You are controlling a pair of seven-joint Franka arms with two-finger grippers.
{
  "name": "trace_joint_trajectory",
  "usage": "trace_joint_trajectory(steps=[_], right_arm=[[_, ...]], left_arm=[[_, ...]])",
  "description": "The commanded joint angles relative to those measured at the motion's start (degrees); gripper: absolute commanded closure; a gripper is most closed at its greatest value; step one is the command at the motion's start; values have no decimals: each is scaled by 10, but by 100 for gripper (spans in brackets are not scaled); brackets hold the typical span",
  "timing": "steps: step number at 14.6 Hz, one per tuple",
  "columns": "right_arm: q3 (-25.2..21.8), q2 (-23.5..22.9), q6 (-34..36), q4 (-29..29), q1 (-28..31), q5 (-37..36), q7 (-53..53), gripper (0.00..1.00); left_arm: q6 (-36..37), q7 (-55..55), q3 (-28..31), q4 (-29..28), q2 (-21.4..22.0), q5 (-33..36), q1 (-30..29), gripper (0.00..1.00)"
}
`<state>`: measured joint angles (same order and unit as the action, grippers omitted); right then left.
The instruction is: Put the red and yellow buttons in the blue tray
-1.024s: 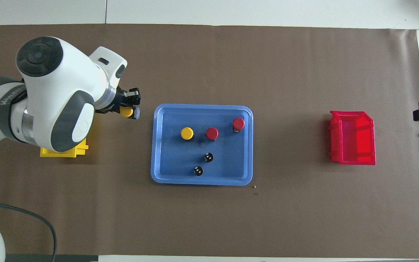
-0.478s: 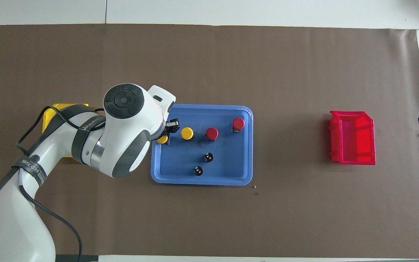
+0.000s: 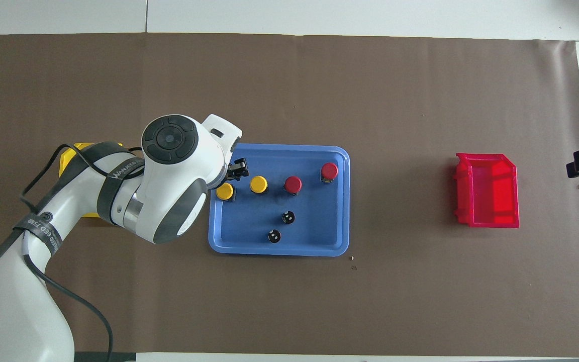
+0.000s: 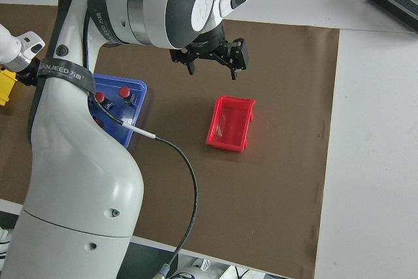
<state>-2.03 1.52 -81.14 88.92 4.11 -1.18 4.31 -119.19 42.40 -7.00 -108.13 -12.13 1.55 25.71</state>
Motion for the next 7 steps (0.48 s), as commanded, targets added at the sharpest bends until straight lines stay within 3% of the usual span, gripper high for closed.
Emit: trace_joint_trajectory(steps=[1,4,7], right_arm=[[-1,7,-2,14,3,-2,3,0],[-1,8,-3,16,1,-1,5,0],[3,8,0,17,-8,0,6,0]], left_arm=[[85,-40,3,70,11,32,-23,0],[174,-132,4,140,15,39,-73,0],[234,-260,6,162,51,10,-143,0]])
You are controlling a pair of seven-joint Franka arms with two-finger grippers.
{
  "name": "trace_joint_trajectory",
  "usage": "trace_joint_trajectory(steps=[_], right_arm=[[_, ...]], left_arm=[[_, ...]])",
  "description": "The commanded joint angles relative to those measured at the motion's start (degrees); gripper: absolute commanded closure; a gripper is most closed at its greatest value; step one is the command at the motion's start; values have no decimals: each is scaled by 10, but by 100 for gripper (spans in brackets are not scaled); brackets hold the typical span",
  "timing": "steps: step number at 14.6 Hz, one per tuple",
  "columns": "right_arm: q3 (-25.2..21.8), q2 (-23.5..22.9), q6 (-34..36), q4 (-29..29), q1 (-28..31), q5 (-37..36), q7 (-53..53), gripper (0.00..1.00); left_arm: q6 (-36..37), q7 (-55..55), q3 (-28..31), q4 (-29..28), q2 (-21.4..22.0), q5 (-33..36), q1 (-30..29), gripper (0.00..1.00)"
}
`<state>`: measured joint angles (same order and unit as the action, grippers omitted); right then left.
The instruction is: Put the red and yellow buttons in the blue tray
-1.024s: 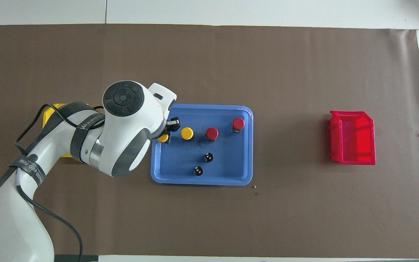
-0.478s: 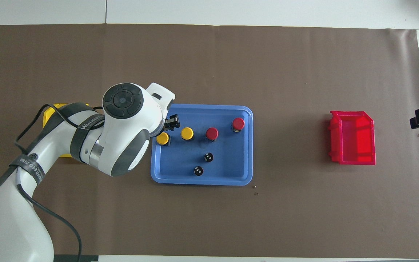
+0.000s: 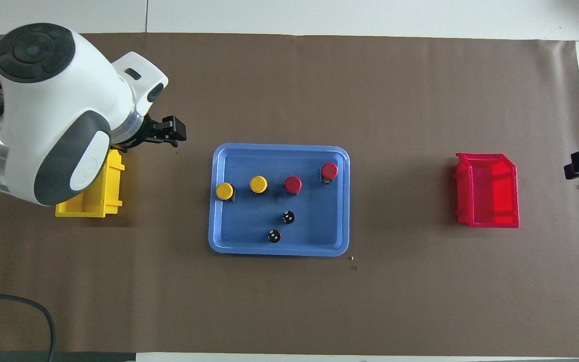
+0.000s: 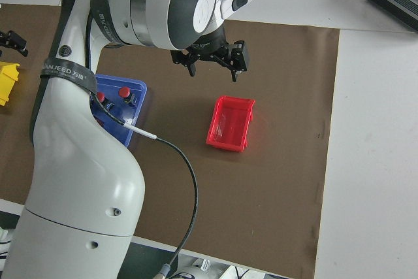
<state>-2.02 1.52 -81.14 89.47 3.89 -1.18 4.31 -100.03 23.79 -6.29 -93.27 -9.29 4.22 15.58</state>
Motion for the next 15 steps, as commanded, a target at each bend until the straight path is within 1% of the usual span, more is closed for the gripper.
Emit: trace_joint_trajectory(steps=[1,3,4,6,7,9,10,11,15], right_arm=[[3,8,0,11,-12,0,6,0],[3,8,0,11,-20,1,6,0],[3,8,0,11,-23,1,6,0],[3,8,0,11,-23,2,6,0],[3,8,0,11,-23,2,6,0],[3,8,0,11,-23,2,6,0],[3,8,0,11,-23,2,6,0],[3,8,0,11,-23,2,6,0],[3,8,0,11,-23,2,6,0]], left_arm=[[55,-111,-2,14,39,-25,-66,0],[86,-146,-1,24,56,-27,-99,0],[112,-148,-2,50,55,-30,-113,0],[180,-157,0,108,49,-40,-121,0],[194,-181,0,121,49,-40,-124,0],[196,-243,0,121,53,-40,-129,0],[195,-259,0,121,54,-41,-142,0],[193,-261,0,121,54,-42,-150,0],[188,-261,2,118,57,-47,-152,0]])
